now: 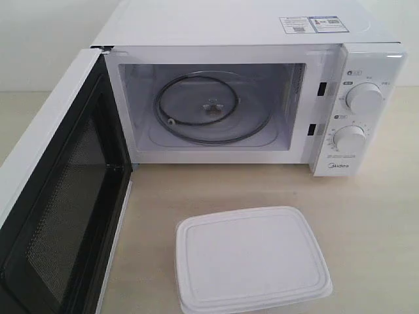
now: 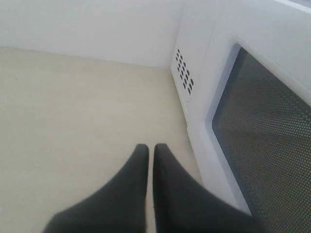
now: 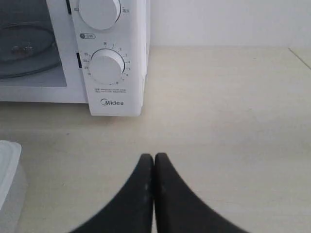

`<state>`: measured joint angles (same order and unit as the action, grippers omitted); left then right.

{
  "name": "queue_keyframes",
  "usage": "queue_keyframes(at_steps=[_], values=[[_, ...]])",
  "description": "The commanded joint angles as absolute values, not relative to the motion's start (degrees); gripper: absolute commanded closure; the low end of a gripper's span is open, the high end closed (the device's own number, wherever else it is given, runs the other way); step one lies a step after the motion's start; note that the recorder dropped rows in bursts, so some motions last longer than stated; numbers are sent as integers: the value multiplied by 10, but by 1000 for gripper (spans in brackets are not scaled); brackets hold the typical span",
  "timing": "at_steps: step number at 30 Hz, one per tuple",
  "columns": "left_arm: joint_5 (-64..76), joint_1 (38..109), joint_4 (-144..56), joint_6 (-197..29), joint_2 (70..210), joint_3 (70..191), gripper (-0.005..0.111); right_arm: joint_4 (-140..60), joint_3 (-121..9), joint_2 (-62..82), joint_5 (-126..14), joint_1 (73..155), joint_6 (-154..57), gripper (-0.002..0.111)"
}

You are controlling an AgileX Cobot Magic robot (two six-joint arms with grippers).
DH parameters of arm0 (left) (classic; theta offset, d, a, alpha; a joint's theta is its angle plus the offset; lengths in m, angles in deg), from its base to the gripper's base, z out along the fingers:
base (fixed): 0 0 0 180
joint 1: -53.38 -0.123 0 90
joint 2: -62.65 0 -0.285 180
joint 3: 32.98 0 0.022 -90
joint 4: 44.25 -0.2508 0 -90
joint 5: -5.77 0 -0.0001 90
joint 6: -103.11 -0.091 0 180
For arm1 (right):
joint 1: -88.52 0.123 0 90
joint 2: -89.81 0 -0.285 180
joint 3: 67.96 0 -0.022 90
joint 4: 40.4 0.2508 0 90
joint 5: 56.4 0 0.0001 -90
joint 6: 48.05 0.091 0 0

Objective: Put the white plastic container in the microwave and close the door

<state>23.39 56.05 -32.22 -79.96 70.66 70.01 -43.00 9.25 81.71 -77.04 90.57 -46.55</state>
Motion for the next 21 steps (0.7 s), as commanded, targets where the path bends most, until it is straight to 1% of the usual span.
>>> queue_keyframes(at_steps=[1, 8, 13, 16, 19, 21], values=[[232, 559, -316, -798, 704, 698, 102, -436, 93, 820, -768, 902, -467, 109], [231, 559, -316, -798, 704, 698, 102, -436, 93, 820, -756, 902, -467, 109], [231, 559, -316, -798, 704, 698, 102, -436, 93, 820, -702, 902, -467, 109], [231, 559, -316, -798, 704, 698, 102, -436, 93, 820, -604, 902, -467, 109], [231, 559, -316, -798, 704, 698, 102, -436, 93, 820, -456, 902, -467, 109], [231, 559, -316, -798, 704, 698, 102, -438, 93, 820, -428, 902, -472, 109]])
